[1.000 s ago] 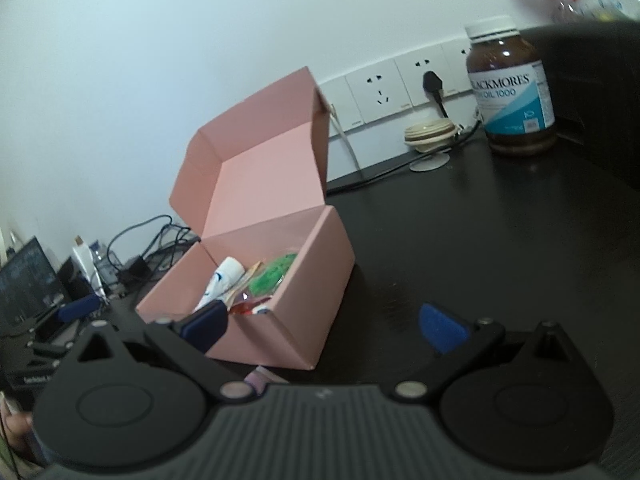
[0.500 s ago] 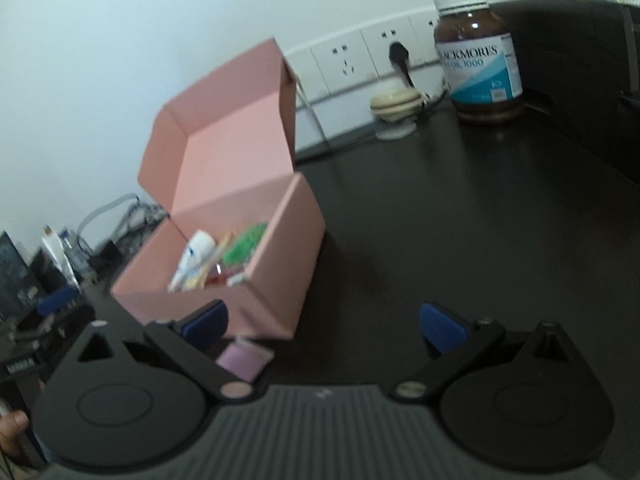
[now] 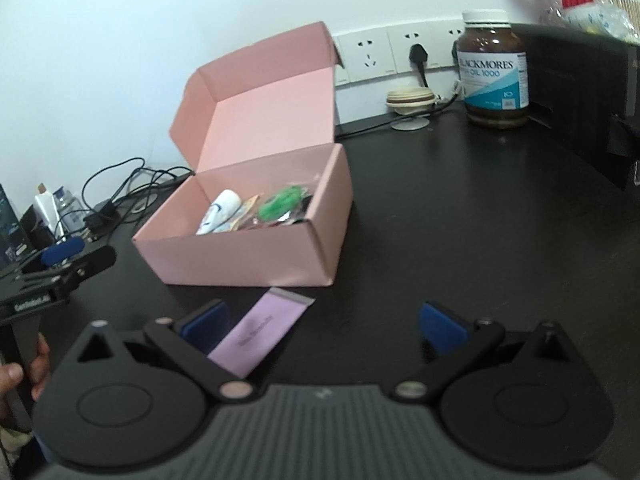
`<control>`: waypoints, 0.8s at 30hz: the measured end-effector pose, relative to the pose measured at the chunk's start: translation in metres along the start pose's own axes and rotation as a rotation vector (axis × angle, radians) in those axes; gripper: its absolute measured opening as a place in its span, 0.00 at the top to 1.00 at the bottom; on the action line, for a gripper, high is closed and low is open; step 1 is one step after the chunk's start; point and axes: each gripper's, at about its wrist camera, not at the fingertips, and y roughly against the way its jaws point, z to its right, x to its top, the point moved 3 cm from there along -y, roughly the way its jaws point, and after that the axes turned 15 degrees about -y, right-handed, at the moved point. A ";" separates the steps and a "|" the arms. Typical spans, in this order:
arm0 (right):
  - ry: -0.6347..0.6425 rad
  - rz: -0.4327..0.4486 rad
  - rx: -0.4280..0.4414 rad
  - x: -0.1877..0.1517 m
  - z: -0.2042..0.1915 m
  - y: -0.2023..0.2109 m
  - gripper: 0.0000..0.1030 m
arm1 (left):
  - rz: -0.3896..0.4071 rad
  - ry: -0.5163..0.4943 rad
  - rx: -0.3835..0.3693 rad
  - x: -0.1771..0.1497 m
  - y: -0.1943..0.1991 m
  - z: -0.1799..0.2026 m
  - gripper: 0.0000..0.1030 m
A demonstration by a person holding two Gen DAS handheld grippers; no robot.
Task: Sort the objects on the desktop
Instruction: 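Move the right gripper to the lilac Ms.Brandy tube and close on it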
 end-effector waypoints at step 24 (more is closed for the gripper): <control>0.278 0.011 -0.111 -0.032 -0.033 -0.007 0.17 | -0.021 0.003 0.011 0.000 -0.002 -0.001 0.00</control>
